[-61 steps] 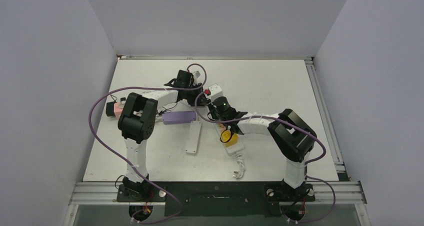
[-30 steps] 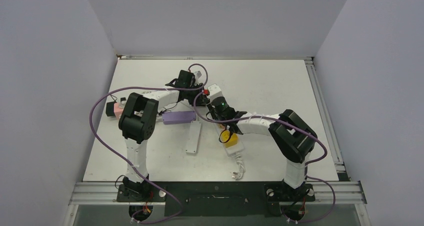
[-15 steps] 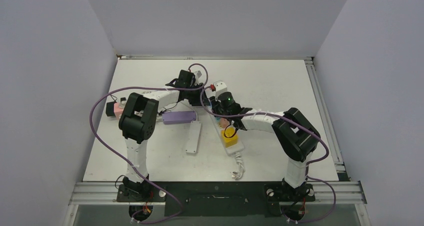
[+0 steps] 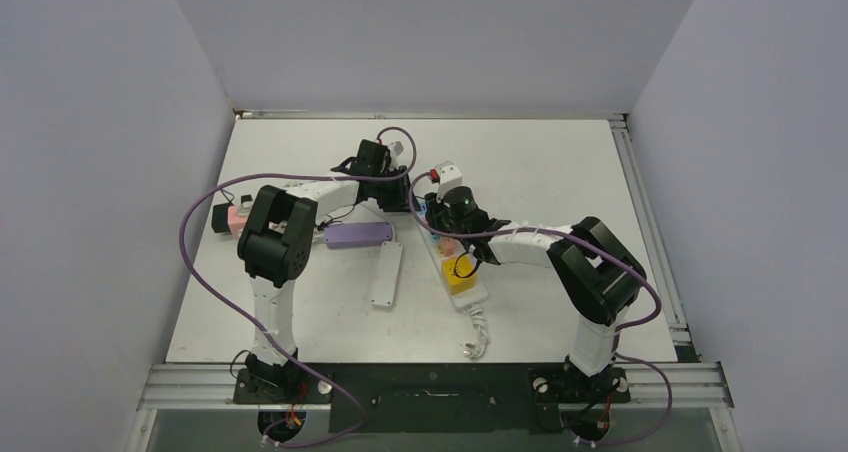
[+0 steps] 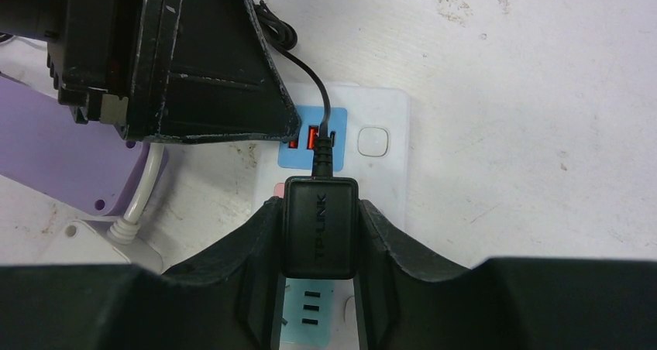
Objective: Pull the plug off the socket
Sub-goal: Remove the plug from the socket.
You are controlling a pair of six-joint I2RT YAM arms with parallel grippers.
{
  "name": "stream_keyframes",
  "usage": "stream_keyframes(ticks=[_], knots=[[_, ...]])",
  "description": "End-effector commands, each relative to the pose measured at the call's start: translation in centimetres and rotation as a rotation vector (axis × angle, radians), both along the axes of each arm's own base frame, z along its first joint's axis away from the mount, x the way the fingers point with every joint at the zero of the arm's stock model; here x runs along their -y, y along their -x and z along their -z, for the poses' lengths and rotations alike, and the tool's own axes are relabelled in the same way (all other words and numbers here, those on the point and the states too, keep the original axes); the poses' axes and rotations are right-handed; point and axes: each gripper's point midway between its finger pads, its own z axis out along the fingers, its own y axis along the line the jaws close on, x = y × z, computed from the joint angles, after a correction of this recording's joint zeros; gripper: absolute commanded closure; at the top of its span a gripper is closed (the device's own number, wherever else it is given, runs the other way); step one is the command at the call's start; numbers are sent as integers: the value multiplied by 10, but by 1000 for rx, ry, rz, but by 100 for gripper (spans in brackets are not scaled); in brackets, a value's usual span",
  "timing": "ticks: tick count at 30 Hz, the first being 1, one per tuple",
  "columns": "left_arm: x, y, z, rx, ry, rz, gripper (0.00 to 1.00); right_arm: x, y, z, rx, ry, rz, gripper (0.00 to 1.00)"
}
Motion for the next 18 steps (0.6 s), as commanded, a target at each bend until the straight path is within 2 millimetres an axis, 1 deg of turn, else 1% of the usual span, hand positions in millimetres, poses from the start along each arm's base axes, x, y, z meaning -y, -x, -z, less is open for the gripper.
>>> stream_keyframes(ticks=[1, 13, 15, 18], knots=[[-53, 32, 81, -145, -291, -31, 71, 2, -3, -42, 86, -83, 6, 95], [-53, 32, 82, -142, -308, -23, 71, 1, -3, -42, 88, -87, -2, 95], [-52, 33, 82, -141, -308, -21, 71, -2, -2, -39, 70, -84, -20, 95], [-52, 33, 82, -141, -308, -22, 71, -5, -6, -28, 33, -62, -25, 95]])
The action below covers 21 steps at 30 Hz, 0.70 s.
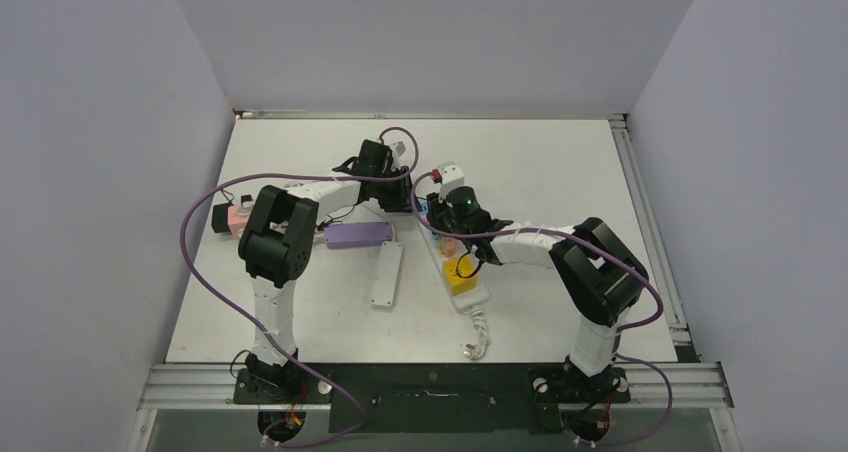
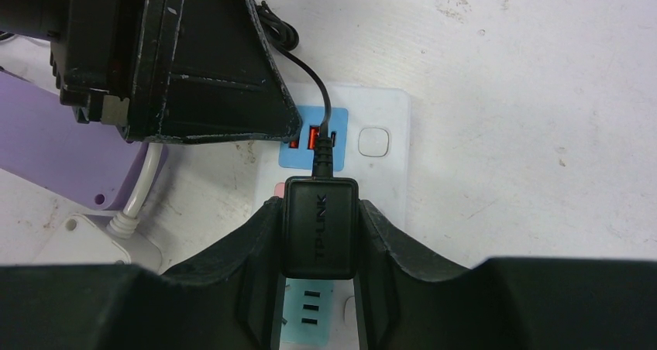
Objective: Pull the plug off the socket
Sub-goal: Remove the plug from the socket.
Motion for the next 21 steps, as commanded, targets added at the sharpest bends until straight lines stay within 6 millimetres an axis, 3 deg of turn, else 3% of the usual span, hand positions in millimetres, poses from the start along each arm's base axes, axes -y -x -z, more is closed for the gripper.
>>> stream_keyframes(ticks=[1, 4, 11, 21], knots=[[-55, 31, 82, -144, -301, -36, 71, -10, -7, -24, 16, -30, -30, 95], [-55, 32, 82, -144, -301, -34, 71, -16, -5, -15, 1, -2, -50, 95], [-54, 32, 82, -143, -300, -32, 71, -23, 0, -15, 57, 122, -26, 95], [-53, 32, 82, -143, -303, -30, 71, -5, -10, -22, 4, -32, 9, 95]])
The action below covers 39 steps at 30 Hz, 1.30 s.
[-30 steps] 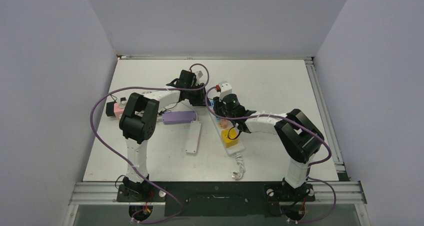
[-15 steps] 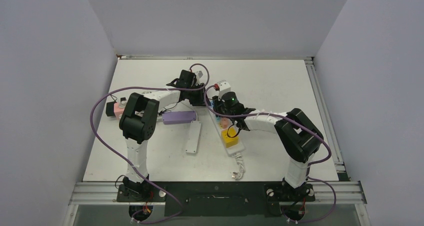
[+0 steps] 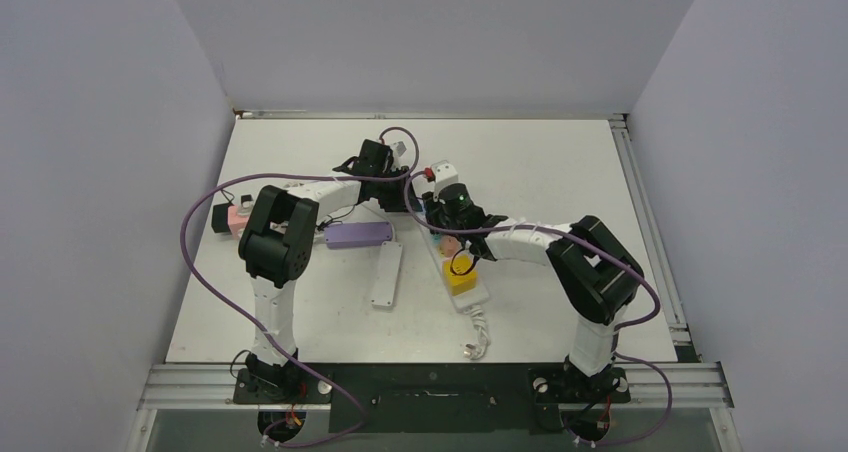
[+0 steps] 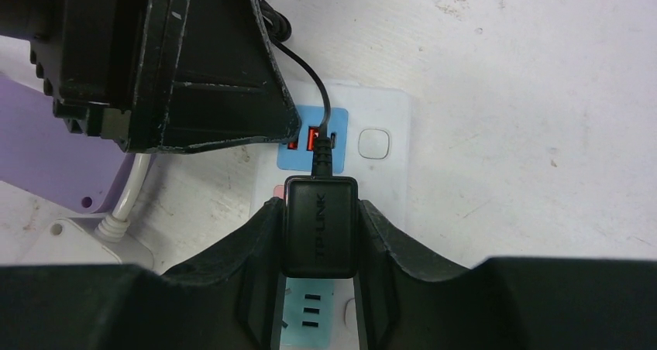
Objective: Pull the plug off the socket
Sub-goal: Remove the plug from the socket.
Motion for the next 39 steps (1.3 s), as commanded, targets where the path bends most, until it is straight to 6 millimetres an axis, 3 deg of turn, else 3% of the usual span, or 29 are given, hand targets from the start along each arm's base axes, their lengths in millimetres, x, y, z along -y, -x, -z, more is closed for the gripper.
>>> stream_keyframes(ticks=[1, 8, 17, 35, 39], knots=[[-54, 32, 82, -146, -296, -32, 71, -1, -9, -23, 7, -142, 6, 95], [-54, 32, 82, -143, -302, -30, 71, 5, -9, -27, 7, -187, 5, 95], [-54, 32, 82, -141, -305, -29, 71, 7, -1, -54, 141, -144, 11, 95], [-52, 30, 78, -128, -308, -19, 71, 4, 4, -59, 171, -123, 18, 95], [-45, 22, 55, -82, -274, -2, 54, 9, 2, -63, 174, -137, 44, 95]])
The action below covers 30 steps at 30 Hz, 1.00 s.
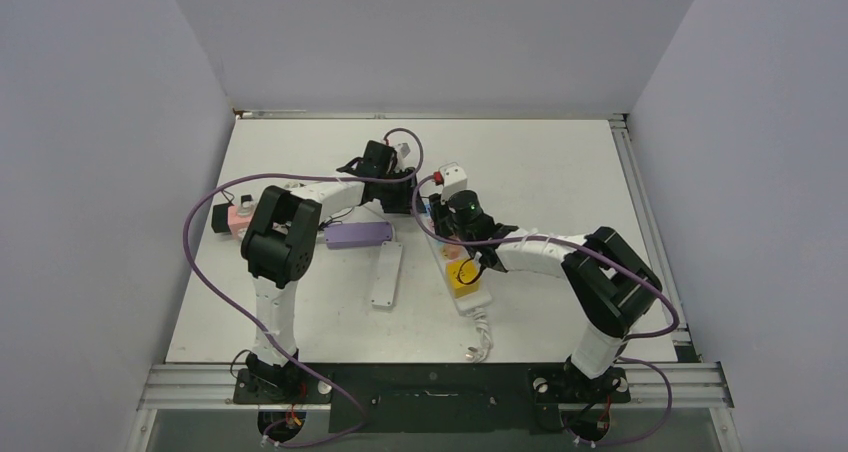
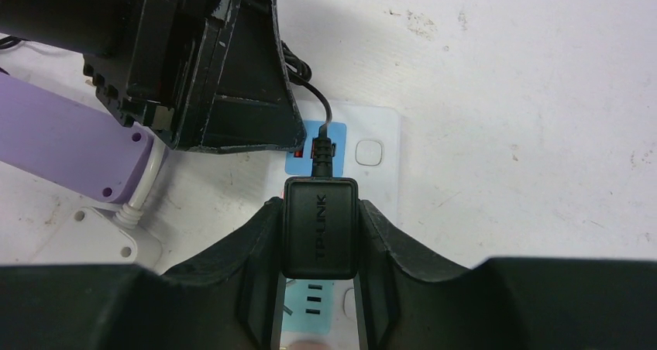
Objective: Pull the plug off the socket
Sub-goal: Remove the plug from the socket, then place the plug at the center of the board.
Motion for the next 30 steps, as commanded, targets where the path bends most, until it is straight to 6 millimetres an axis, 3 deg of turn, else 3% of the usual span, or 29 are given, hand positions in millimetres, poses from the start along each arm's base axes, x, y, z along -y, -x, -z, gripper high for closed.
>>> stream_keyframes(ticks=[1, 5, 9, 12, 16, 20, 22, 25, 30], knots=[[-48, 15, 43, -64, -240, -19, 48, 1, -8, -43, 88, -84, 34, 95], [-40, 3, -10, 64, -175, 0, 30, 13, -12, -54, 96, -108, 64, 95], [-34, 2, -46, 134, -113, 9, 21, 38, -24, -59, 93, -106, 145, 95], [-34, 5, -58, 145, -92, 5, 19, 65, -38, -59, 73, -105, 240, 95], [-34, 8, -68, 151, -81, -2, 19, 119, -54, -51, 35, -128, 418, 95], [-33, 9, -72, 157, -75, -1, 18, 182, -57, -34, 1, -147, 639, 95], [-34, 11, -73, 156, -75, -1, 18, 201, -56, -24, -29, -168, 687, 95], [-33, 12, -73, 157, -74, 1, 18, 205, -58, -13, -72, -192, 672, 95], [-33, 12, -70, 150, -79, 7, 18, 174, -67, 12, -178, -206, 528, 90]])
